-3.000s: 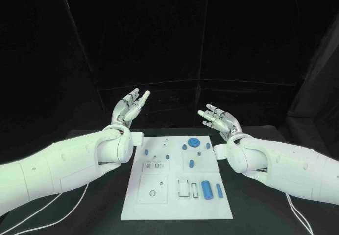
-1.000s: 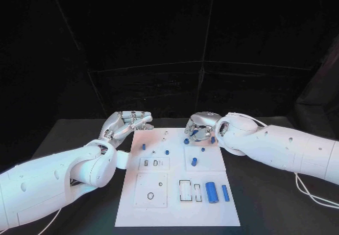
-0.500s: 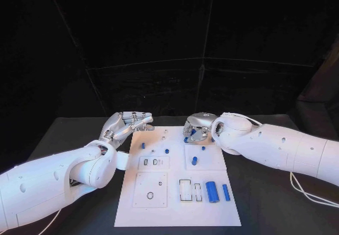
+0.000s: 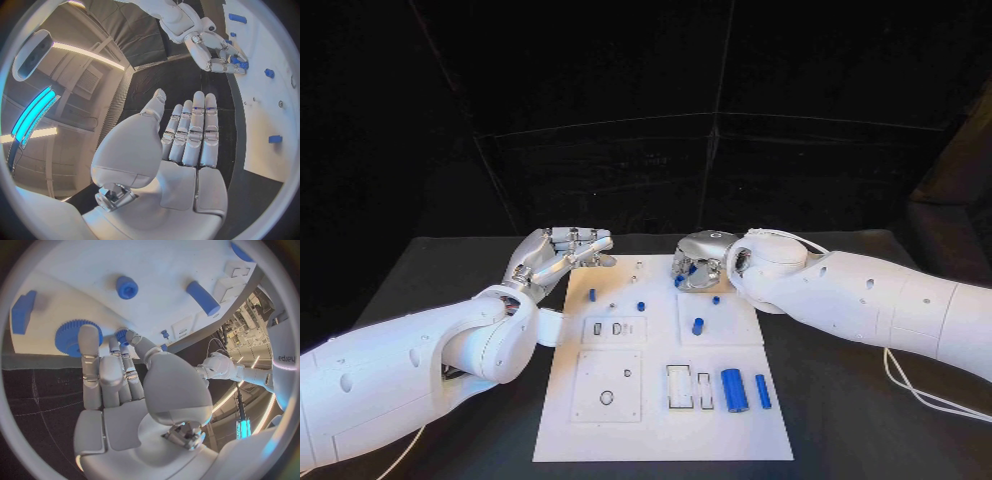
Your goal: Assemble the parts on the task board
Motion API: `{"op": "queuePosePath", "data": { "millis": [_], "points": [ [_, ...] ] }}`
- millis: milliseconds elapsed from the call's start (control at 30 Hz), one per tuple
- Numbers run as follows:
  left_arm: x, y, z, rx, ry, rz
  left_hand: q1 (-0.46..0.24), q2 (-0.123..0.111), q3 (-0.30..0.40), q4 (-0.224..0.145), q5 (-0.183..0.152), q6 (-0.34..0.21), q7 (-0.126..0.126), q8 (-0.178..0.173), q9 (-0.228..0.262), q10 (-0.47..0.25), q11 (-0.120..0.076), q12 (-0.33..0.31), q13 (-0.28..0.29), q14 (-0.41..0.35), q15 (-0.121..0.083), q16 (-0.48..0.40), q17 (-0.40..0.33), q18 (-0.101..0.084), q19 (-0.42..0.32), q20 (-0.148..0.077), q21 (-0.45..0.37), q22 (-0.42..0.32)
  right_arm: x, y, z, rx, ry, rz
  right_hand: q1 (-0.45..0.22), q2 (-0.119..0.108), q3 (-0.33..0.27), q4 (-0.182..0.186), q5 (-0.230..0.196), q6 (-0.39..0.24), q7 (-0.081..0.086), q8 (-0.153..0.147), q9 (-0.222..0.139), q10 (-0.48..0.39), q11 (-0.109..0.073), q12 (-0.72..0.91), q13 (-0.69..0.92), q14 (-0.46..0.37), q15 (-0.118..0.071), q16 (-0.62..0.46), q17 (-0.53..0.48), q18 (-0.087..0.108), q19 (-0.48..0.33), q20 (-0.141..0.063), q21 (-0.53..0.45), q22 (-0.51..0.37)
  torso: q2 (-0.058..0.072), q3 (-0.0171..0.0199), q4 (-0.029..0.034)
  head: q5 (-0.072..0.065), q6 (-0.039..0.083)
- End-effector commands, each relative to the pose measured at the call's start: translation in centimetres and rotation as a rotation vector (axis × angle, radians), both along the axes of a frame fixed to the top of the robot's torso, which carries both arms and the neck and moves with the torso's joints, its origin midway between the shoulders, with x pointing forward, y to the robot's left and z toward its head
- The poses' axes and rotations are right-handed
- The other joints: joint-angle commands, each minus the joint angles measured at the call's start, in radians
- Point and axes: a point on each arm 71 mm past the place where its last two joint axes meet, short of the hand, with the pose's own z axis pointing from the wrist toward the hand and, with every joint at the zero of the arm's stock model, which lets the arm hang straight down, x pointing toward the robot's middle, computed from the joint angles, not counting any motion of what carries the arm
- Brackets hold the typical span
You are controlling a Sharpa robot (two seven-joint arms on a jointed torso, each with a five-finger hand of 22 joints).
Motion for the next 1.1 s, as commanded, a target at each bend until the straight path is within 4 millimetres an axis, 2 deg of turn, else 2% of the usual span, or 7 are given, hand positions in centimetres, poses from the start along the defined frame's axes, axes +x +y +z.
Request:
{"op": "queuePosePath", "data": {
  "millis": [33,133,333,500,633,867,1100],
  "points": [
    [0.0,-0.2,0.2,-0.002,-0.007,-0.017,-0.010,0.003,0.002,-0.006,-0.002,0.001,0.008,-0.005,-0.001,0.000,0.008,-0.003,-0.002,0.000,0.006,-0.006,0.002,0.006,0.002,0.004,-0.004,-0.001,0.0,0.1,0.0,-0.017,0.009,0.005,0.011,0.022,0.024,0.001,-0.032,0.022,-0.004,0.007,0.002,0.020,-0.003,0.010,0.002,0.028,-0.006,0.014,0.006,-0.011,0.010,0.000,0.022,0.024,0.003,-0.0004,0.0002,-0.001,-0.001],
    [0.0,-0.2,0.2,-0.001,-0.007,-0.017,-0.010,0.003,0.002,-0.006,-0.002,0.001,0.008,-0.005,-0.001,0.000,0.008,-0.003,-0.002,0.000,0.006,-0.006,0.002,0.006,0.002,0.004,-0.004,-0.001,0.1,0.1,0.1,-0.006,-0.006,0.005,0.015,0.032,0.041,0.005,-0.051,0.037,-0.008,0.010,0.003,0.034,-0.008,0.013,0.002,0.026,-0.008,0.022,0.012,-0.012,0.011,-0.002,0.037,0.039,0.004,0.0000,0.0002,-0.001,-0.002],
    [0.0,-0.1,0.2,-0.001,-0.006,-0.016,-0.012,0.004,0.002,-0.006,-0.002,0.001,0.008,-0.005,-0.001,-0.001,0.008,-0.003,-0.001,0.000,0.006,-0.007,0.002,0.006,0.002,0.004,-0.005,-0.002,-0.1,0.2,0.9,0.064,-0.093,0.006,0.022,0.040,0.065,0.009,-0.058,0.065,-0.017,0.018,0.006,0.060,-0.018,0.021,0.005,0.029,-0.015,0.043,0.035,-0.026,0.040,-0.006,0.104,0.133,0.004,-0.0004,-0.0003,0.000,0.000],
    [0.0,0.0,0.2,0.000,-0.006,-0.015,-0.012,0.004,0.002,-0.006,-0.002,0.001,0.008,-0.005,-0.001,-0.001,0.008,-0.003,-0.001,0.000,0.006,-0.007,0.002,0.006,0.002,0.004,-0.005,-0.002,-0.6,0.2,1.8,0.141,-0.160,0.004,0.027,0.036,0.076,0.008,-0.061,0.071,-0.019,0.017,0.006,0.066,-0.020,0.021,0.005,0.029,-0.017,0.049,0.038,-0.029,0.046,-0.008,0.122,0.154,0.005,-0.0009,-0.0009,0.001,0.002],
    [0.1,0.1,0.2,0.002,-0.006,-0.012,-0.012,0.004,0.002,-0.006,-0.002,0.001,0.008,-0.005,-0.001,-0.001,0.008,-0.003,-0.001,0.000,0.006,-0.007,0.002,0.006,0.002,0.004,-0.005,-0.002,-0.7,0.5,2.1,0.179,-0.187,-0.006,0.026,0.028,0.081,0.007,-0.063,0.071,-0.018,0.014,0.005,0.067,-0.020,0.019,0.005,0.028,-0.017,0.051,0.037,-0.030,0.045,-0.009,0.128,0.159,0.007,-0.0024,0.0008,0.001,0.009],
    [0.1,0.1,0.2,0.001,-0.007,-0.014,-0.012,0.004,0.002,-0.006,-0.002,0.001,0.008,-0.005,-0.001,-0.001,0.008,-0.003,-0.001,0.000,0.006,-0.007,0.002,0.006,0.002,0.004,-0.005,-0.002,0.1,1.7,2.2,0.192,-0.205,-0.030,0.021,0.019,0.095,0.013,-0.067,0.064,-0.014,0.004,0.001,0.058,-0.016,0.011,0.002,0.025,-0.013,0.057,0.038,-0.031,0.041,-0.006,0.139,0.167,0.010,-0.0015,0.0052,0.004,0.013],
    [0.1,0.0,0.3,-0.001,-0.008,-0.018,-0.013,0.006,0.003,-0.006,-0.001,0.001,0.008,-0.006,0.000,0.000,0.008,-0.004,-0.001,0.000,0.006,-0.008,0.003,0.006,0.003,0.004,-0.006,-0.003,1.0,3.2,2.0,0.190,-0.209,-0.035,0.019,0.016,0.103,0.017,-0.068,0.060,-0.012,0.000,0.000,0.053,-0.013,0.006,0.002,0.025,-0.011,0.061,0.041,-0.031,0.039,-0.005,0.144,0.172,0.014,-0.0017,0.0046,0.013,0.017]
  ]
}}
